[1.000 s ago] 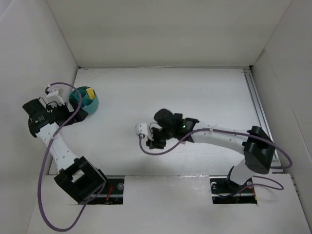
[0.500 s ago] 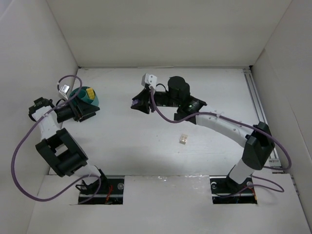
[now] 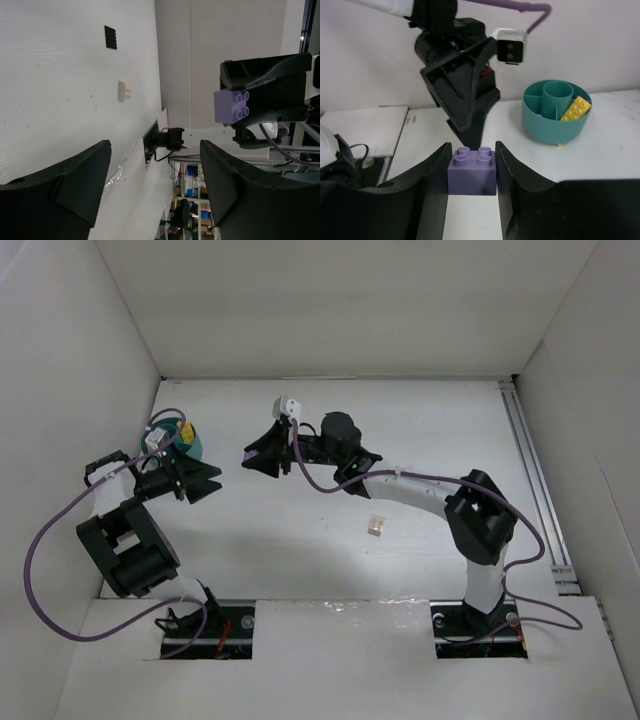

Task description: Sort the legos into containers by color

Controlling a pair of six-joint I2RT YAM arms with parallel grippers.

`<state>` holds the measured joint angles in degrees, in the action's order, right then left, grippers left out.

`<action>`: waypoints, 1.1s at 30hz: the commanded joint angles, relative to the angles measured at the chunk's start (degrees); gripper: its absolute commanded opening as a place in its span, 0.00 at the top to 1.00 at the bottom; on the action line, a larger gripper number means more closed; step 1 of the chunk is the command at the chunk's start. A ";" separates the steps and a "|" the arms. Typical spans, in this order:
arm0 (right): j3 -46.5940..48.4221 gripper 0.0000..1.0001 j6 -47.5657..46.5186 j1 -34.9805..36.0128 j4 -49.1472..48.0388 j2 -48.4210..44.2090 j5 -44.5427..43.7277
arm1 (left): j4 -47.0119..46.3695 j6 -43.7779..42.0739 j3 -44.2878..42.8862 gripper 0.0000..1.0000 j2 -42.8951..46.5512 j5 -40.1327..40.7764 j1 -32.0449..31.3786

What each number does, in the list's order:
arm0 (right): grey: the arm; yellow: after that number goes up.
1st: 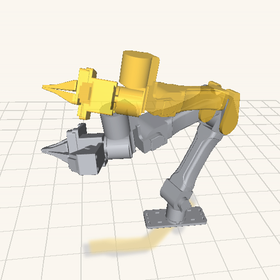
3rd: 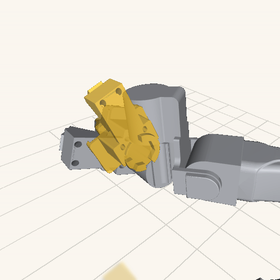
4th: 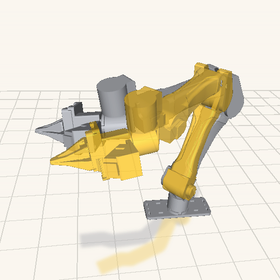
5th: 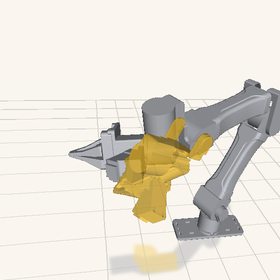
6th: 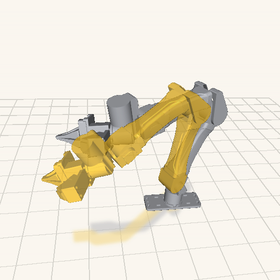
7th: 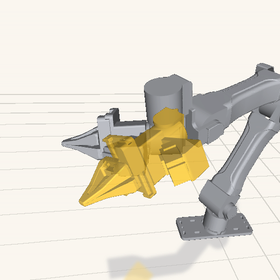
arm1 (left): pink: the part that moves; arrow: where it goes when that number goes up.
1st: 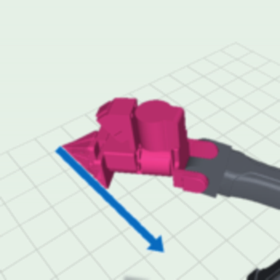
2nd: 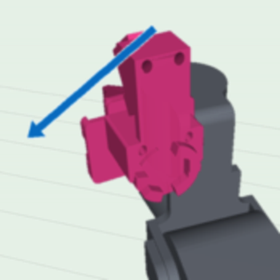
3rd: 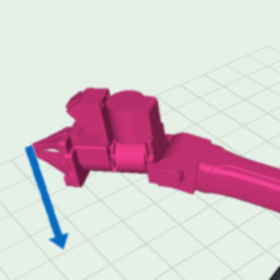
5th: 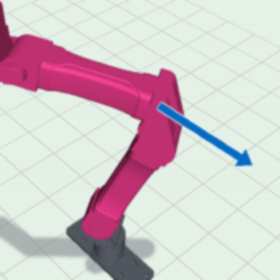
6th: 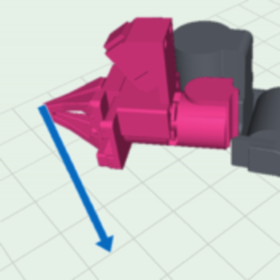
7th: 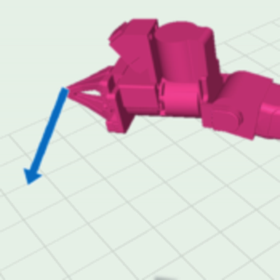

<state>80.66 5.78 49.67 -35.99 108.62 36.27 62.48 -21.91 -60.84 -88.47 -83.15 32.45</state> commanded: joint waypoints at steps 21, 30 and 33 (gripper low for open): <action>-4.55 0.96 3.97 2.10 -24.48 2.30 2.31 | 0.36 6.98 -7.28 0.19 1.71 -15.11 -6.69; -8.59 0.96 3.97 2.10 -22.20 -1.12 1.70 | 1.42 -3.23 -24.96 0.18 -1.08 -7.84 -8.72; -10.09 0.96 3.37 2.10 -21.41 -3.41 1.18 | -4.79 6.32 -33.44 0.17 -3.99 -5.01 -8.72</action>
<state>71.09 9.30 51.44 -54.78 110.21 37.52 62.43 -20.05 -86.74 -91.64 -83.70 23.73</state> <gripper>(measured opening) 0.429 0.826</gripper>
